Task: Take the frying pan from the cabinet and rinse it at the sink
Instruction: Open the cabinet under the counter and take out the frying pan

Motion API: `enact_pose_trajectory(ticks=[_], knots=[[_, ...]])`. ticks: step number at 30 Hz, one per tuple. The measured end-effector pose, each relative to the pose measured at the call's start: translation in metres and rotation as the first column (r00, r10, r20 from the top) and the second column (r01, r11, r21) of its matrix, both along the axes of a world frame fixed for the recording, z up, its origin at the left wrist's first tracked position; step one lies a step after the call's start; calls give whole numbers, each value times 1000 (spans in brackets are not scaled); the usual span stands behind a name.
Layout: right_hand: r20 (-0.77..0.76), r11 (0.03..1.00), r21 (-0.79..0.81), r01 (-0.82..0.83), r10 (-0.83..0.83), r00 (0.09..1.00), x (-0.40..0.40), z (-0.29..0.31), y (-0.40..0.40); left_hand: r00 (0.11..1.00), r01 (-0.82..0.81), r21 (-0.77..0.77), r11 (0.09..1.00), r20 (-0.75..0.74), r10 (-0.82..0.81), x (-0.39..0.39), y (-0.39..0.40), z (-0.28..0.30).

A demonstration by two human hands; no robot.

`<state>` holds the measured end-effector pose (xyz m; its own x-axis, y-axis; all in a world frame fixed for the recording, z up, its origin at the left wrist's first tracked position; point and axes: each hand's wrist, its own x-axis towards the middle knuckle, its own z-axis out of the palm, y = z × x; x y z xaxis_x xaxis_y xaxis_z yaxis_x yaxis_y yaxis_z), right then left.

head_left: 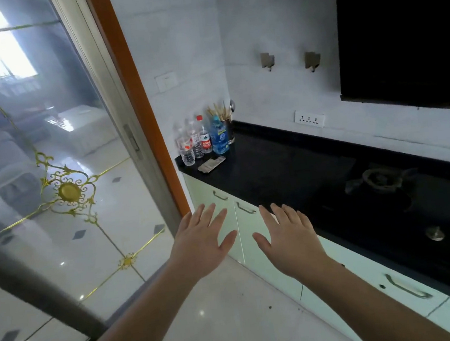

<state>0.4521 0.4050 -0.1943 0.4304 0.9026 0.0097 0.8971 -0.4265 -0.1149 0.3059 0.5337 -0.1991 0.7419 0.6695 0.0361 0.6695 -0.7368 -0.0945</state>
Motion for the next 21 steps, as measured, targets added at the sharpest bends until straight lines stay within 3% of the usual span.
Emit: enact_pose_trajectory(ticks=[10,21], knots=[[-29,996,-70,60,-62,998,8,-46,103,995,97,-84,992,34,-94,8,108,-48],[-67,982,-124,143,-152,986,-15,-103,209,970,234,-162,959,-33,-242,-4,235,-96]])
